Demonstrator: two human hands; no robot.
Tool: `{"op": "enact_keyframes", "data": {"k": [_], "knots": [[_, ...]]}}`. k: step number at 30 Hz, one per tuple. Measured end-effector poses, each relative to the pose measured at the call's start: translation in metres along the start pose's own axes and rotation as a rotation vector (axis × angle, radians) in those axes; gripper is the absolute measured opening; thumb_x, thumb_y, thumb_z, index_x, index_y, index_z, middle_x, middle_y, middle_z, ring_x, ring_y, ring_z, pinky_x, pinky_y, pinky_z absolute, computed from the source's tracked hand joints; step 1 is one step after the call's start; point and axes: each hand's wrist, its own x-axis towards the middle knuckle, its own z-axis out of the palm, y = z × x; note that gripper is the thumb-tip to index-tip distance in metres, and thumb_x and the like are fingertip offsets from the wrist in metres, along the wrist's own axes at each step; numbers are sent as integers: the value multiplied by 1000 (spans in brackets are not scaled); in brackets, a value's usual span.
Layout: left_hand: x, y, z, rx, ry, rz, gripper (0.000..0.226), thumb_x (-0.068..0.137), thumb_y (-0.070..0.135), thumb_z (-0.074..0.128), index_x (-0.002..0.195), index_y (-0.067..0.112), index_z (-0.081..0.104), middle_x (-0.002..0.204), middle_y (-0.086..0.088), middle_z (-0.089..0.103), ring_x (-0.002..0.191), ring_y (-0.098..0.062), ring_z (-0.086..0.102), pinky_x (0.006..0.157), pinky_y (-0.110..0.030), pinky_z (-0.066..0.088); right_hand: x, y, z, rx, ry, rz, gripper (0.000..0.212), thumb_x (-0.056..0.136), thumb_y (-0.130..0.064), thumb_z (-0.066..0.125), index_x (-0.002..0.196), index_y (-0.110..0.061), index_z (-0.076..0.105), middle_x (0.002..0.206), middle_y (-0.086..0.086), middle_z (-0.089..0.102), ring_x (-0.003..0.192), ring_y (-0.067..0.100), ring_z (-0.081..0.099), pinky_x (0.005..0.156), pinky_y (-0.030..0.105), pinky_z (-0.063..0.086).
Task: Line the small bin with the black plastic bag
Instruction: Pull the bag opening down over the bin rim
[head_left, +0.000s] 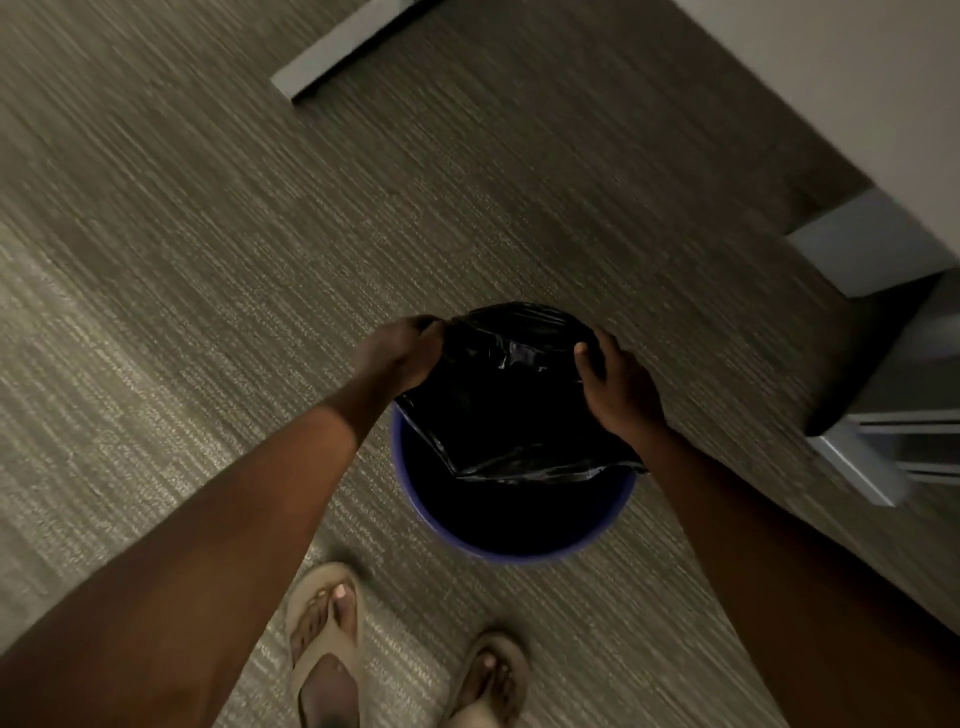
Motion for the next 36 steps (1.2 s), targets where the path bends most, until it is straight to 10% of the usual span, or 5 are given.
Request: {"op": "enact_keyframes", "data": {"k": [5,13,21,32,36], "knots": [[10,-1,-6,-216,-68,-174,52,98,49,38,113,14,73,118,-20,74,110,-38,69,103,-49,53,10,-2,-1,65,22,115,62,96,-76,20,125,-33,54,74,-6,55,80,37,66,52,28,32],[20,-9,4,-156,-134,-177,64,99,65,41,115,14,77,116,-17,75,110,-35,71,104,-48,55,35,-12,-7,82,-96,326,80,106,-63,15,140,-7,60,141,27,59,125,43,59,97,42,42],[7,-27,8,-590,-163,-367,84,94,79,35,120,9,73,136,-19,68,118,-38,68,106,-51,52,-5,-6,-12,68,390,95,52,103,-60,37,119,-17,60,118,19,65,87,30,59,73,33,38],[-44,-70,28,-767,-360,-248,77,100,72,20,143,23,62,147,-6,64,138,-26,57,121,-49,40,-59,17,10,391,117,323,66,107,-59,26,155,-18,45,156,16,50,141,41,48,107,44,38],[-50,-68,33,-892,-59,-183,60,109,53,29,132,12,67,126,-11,71,116,-28,68,99,-43,55,-63,13,8,476,247,318,59,109,-54,32,151,-16,49,152,16,54,135,36,55,102,42,46]]}}
